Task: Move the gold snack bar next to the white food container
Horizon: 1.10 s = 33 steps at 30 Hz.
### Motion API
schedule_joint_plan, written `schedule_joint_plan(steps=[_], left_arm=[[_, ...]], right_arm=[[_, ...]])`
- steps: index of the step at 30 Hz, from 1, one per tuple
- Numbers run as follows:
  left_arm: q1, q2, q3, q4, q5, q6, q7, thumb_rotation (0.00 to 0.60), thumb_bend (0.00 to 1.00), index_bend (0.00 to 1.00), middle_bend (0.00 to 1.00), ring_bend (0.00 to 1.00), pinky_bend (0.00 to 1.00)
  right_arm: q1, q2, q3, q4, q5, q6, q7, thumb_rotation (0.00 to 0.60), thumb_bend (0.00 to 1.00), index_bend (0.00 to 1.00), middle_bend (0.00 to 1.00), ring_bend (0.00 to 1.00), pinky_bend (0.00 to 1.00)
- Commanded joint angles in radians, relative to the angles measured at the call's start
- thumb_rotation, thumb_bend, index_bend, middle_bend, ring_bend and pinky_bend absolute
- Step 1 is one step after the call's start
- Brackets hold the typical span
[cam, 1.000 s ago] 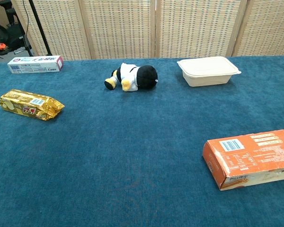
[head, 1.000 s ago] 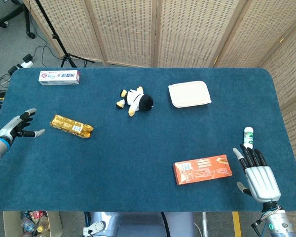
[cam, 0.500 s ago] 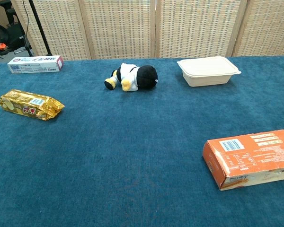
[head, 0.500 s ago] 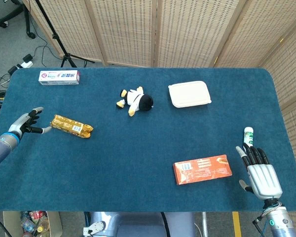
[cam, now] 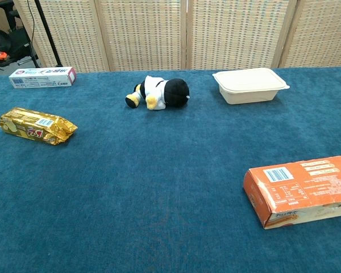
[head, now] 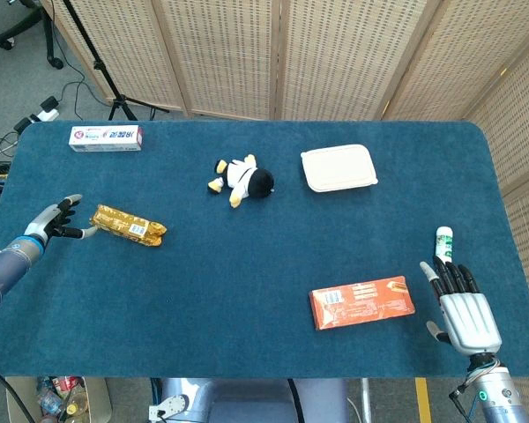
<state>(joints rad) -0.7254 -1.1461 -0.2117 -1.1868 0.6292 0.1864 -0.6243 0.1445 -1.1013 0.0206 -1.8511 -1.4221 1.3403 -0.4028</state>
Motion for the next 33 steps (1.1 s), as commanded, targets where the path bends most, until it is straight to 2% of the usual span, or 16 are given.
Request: schedule_joint_plan(steps=[1, 8, 15, 33], left_arm=[[-0.002, -0.014, -0.002, 0.016, -0.001, -0.01, -0.001, 0.6, 0.3, 0.0, 0.0, 0.0, 0.0], [-0.015, -0.065, -0.011, 0.066, -0.002, -0.033, 0.001, 0.6, 0.3, 0.0, 0.0, 0.0, 0.0], [-0.021, -0.095, -0.027, 0.068, 0.008, -0.048, 0.003, 0.6, 0.3, 0.0, 0.0, 0.0, 0.0], [0.002, -0.038, -0.04, -0.093, 0.051, -0.029, 0.027, 0.6, 0.3, 0.0, 0.0, 0.0, 0.0]], right_arm=[[0.002, -0.002, 0.001, 0.002, 0.004, -0.002, -0.001, 0.6, 0.23, 0.02, 0.0, 0.0, 0.06], [0.008, -0.009, 0.002, 0.007, 0.009, -0.01, -0.006, 0.6, 0.23, 0.02, 0.0, 0.0, 0.06], [0.012, -0.014, 0.004, 0.011, 0.014, -0.011, -0.005, 0.6, 0.23, 0.02, 0.0, 0.0, 0.06], [0.013, -0.009, -0.001, 0.007, 0.001, -0.004, 0.006, 0.6, 0.23, 0.02, 0.0, 0.0, 0.06]])
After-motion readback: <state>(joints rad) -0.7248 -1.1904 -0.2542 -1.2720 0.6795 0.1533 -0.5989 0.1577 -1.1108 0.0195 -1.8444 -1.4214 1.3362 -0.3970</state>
